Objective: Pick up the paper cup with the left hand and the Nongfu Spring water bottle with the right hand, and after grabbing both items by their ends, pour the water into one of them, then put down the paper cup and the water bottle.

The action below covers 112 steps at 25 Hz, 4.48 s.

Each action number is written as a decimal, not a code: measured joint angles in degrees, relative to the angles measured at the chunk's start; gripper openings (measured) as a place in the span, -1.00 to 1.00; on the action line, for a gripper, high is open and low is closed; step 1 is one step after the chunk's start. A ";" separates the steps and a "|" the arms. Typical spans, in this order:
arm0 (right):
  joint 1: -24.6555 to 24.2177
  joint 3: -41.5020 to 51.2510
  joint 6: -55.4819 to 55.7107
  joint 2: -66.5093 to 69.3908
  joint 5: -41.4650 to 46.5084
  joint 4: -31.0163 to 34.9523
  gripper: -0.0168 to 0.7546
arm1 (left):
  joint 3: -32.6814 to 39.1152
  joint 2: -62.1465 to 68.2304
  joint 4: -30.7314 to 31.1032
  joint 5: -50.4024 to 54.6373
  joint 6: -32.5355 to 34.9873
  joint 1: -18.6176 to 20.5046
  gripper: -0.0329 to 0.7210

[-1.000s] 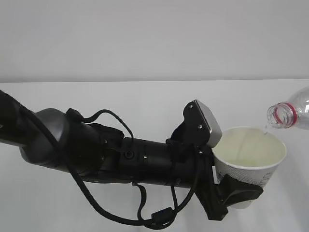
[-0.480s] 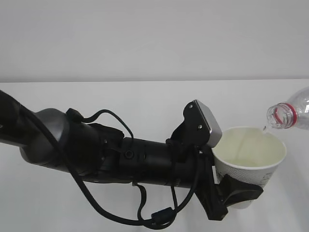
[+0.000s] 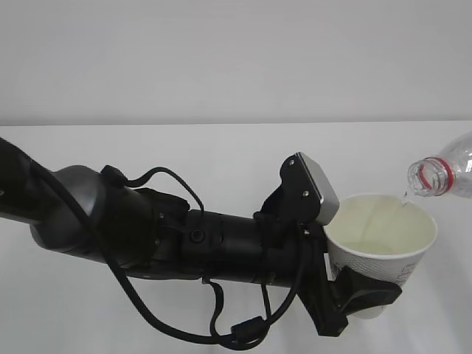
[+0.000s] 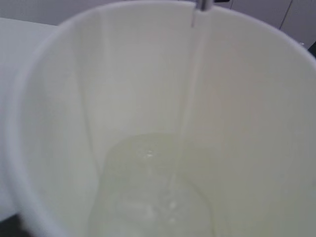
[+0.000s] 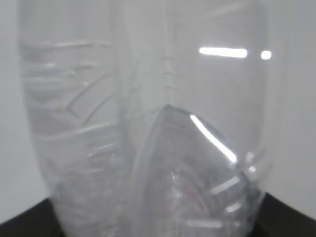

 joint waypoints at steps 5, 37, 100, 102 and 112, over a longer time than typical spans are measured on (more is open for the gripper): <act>0.00 0.00 0.00 0.00 0.00 0.00 0.18 | 0.00 0.00 0.00 0.13 0.00 0.00 0.44; 0.00 0.00 -0.48 0.00 -0.35 0.00 0.18 | 0.00 0.00 0.00 0.78 0.00 0.00 0.44; 0.00 0.00 -1.78 0.00 -1.73 0.50 0.18 | 0.00 0.00 0.00 0.87 0.00 0.00 0.44; 0.00 0.00 -1.86 0.00 -1.73 0.50 0.18 | 0.00 0.00 0.00 0.89 0.00 0.00 0.44; 0.00 0.00 -2.18 0.00 -1.73 0.50 0.18 | 0.00 0.00 0.00 0.99 0.00 0.00 0.44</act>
